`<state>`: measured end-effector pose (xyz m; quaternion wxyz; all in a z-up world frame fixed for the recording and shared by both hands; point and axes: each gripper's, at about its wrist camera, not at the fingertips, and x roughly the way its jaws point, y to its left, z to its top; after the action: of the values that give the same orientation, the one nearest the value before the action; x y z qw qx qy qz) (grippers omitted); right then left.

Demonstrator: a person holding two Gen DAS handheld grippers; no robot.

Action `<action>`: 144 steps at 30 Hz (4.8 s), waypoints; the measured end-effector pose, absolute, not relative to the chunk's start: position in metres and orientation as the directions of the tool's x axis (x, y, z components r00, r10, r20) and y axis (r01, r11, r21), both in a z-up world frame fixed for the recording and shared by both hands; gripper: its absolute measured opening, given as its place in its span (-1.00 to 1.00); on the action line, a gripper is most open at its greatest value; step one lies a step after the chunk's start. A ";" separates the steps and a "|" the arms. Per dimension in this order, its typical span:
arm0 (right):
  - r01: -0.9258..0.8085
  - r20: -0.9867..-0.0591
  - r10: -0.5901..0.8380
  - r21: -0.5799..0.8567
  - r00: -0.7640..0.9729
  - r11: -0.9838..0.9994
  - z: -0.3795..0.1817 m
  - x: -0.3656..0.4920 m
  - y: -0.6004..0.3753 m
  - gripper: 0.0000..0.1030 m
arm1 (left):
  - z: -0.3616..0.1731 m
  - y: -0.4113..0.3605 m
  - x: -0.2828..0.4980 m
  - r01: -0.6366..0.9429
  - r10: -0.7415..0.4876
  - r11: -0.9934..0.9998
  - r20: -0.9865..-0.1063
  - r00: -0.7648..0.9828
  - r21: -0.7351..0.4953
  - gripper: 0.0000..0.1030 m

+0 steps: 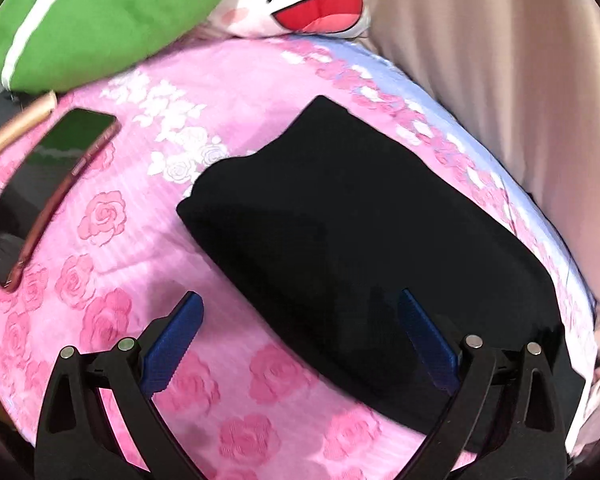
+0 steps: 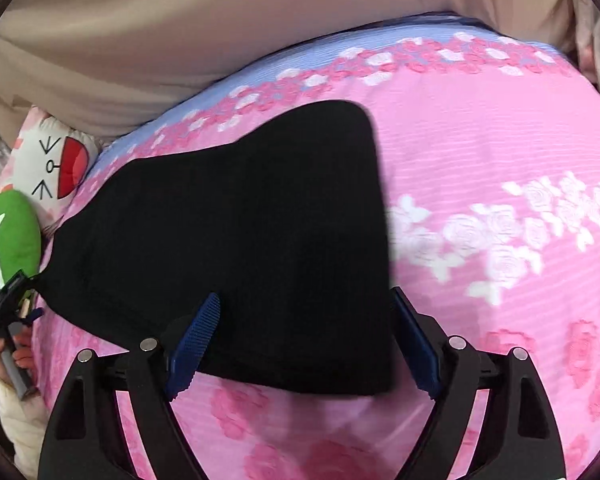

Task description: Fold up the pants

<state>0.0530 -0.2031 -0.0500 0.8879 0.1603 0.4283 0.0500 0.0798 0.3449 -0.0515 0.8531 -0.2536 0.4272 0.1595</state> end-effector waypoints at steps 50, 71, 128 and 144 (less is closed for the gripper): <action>-0.114 -0.725 0.152 0.102 0.672 0.988 -0.045 -0.034 -0.154 -0.76 | 0.002 0.113 -0.021 -0.105 0.130 0.991 -0.713 0.689 0.080 0.63; -0.115 -0.718 0.124 0.062 0.685 0.991 0.000 0.023 -0.134 -0.88 | -0.003 0.115 -0.014 -0.074 0.103 0.995 -0.720 0.686 0.071 0.68; -0.022 -0.684 -0.007 -0.033 0.730 0.999 -0.017 -0.018 -0.128 -0.30 | -0.024 0.134 0.016 -0.145 0.125 0.988 -0.782 0.611 0.044 0.86; 0.016 -0.689 -0.046 -0.050 0.723 0.999 -0.015 -0.014 -0.140 -0.07 | -0.055 0.204 0.042 -0.324 -0.008 0.918 -0.829 0.559 -0.228 0.91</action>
<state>-0.0142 -0.1403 -0.0147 0.9279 -0.0202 0.3719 -0.0169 0.0416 0.2044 -0.0551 0.8643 -0.1807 0.4604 0.0913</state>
